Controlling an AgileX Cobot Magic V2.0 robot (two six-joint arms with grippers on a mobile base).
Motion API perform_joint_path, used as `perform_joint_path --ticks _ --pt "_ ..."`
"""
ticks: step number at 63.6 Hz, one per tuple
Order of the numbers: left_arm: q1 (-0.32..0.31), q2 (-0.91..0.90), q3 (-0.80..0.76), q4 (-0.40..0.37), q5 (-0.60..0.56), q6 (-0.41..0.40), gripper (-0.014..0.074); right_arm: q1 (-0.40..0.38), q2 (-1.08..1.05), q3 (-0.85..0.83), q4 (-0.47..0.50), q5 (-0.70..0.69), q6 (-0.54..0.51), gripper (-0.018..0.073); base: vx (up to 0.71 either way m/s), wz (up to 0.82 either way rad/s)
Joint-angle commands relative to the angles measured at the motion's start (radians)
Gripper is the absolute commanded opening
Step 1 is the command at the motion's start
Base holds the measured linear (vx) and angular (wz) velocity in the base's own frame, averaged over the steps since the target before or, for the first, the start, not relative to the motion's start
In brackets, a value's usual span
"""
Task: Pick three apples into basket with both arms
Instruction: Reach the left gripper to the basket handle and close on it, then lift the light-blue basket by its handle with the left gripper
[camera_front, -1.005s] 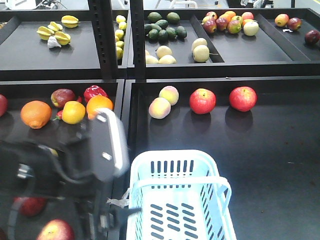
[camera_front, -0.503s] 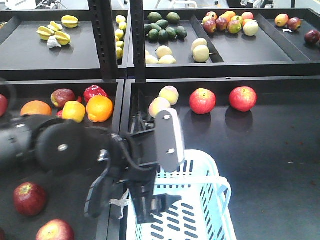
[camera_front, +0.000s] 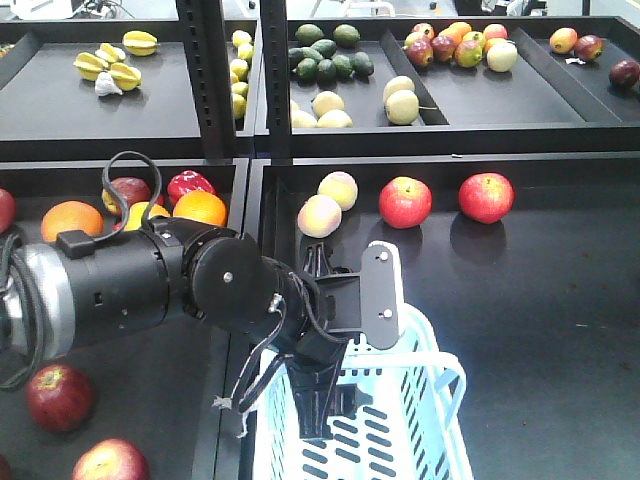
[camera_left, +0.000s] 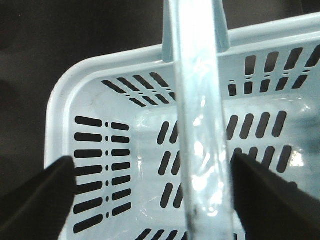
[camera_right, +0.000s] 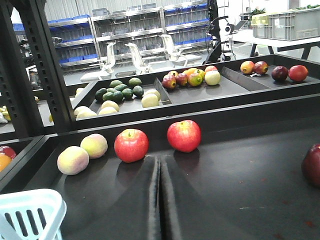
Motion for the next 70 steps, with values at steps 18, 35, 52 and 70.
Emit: perform_joint_path --ticks 18,35,52,70 --pt "-0.006 -0.034 -0.026 -0.010 -0.006 -0.004 0.0031 -0.002 -0.010 0.014 -0.007 -0.075 -0.006 -0.0009 0.00 0.00" --pt "-0.006 -0.056 -0.026 0.021 0.033 -0.004 -0.0008 -0.002 -0.010 0.014 -0.007 -0.075 -0.006 -0.0009 0.00 0.00" --pt "-0.006 -0.214 -0.026 0.178 0.146 -0.035 -0.0008 -0.002 -0.010 0.014 -0.007 -0.075 -0.006 -0.0009 0.00 0.00" --pt "-0.006 -0.498 -0.026 0.420 0.232 -0.239 -0.0008 -0.002 -0.010 0.014 -0.007 -0.075 -0.006 -0.0009 0.00 0.00"
